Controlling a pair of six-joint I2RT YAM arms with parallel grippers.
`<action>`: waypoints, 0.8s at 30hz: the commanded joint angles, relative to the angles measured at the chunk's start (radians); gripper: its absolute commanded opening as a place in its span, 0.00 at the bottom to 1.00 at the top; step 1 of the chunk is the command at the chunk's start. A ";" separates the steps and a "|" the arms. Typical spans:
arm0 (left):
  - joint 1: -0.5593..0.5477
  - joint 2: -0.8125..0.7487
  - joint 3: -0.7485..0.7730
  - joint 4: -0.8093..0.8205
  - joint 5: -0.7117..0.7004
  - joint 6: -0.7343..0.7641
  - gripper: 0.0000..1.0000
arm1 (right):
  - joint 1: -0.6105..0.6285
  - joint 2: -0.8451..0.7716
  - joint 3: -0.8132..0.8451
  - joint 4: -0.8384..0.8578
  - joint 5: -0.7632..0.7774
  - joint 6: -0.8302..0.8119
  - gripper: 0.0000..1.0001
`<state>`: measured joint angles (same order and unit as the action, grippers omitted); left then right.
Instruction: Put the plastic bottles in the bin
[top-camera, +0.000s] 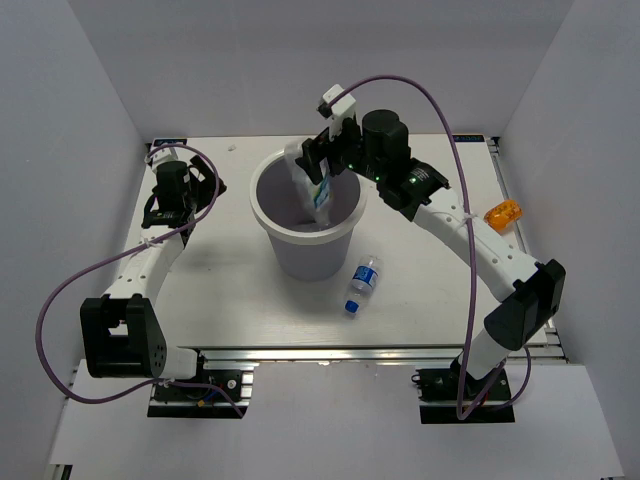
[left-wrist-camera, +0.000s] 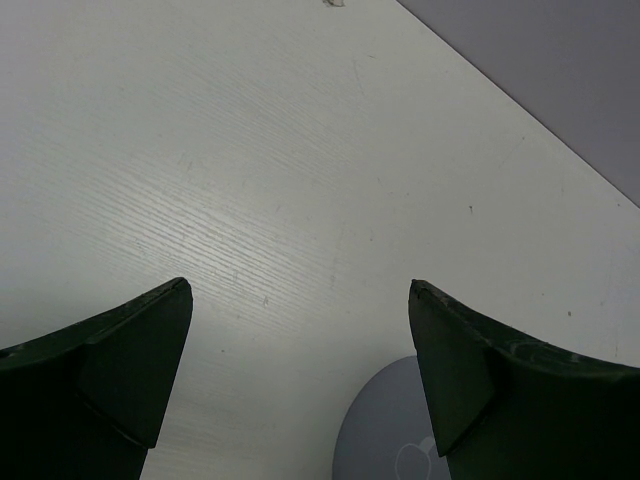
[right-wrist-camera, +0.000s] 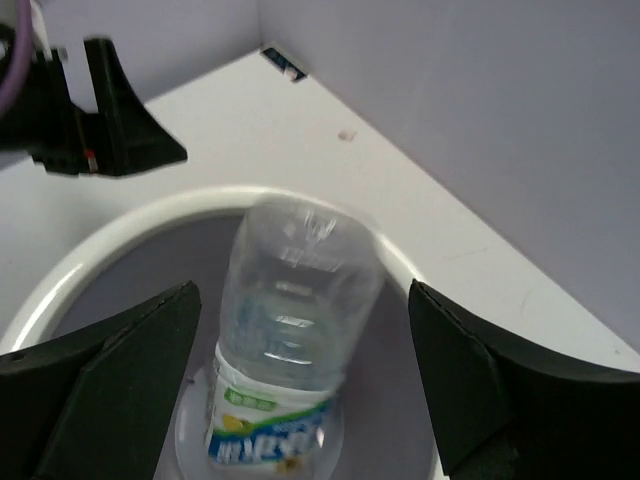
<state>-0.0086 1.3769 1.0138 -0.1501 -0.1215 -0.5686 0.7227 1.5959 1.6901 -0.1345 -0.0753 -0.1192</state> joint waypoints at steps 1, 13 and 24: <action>0.004 -0.050 -0.007 0.007 -0.015 -0.008 0.98 | 0.009 -0.033 0.032 -0.026 -0.029 -0.014 0.89; 0.004 -0.049 0.022 0.007 -0.024 0.007 0.98 | 0.009 -0.166 0.011 -0.157 0.224 0.073 0.89; 0.007 -0.019 0.071 0.004 -0.030 0.007 0.98 | -0.331 -0.533 -0.410 -0.276 0.333 0.511 0.89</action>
<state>-0.0086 1.3701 1.0611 -0.1551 -0.1455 -0.5652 0.4652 1.1419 1.3540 -0.3698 0.2367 0.2268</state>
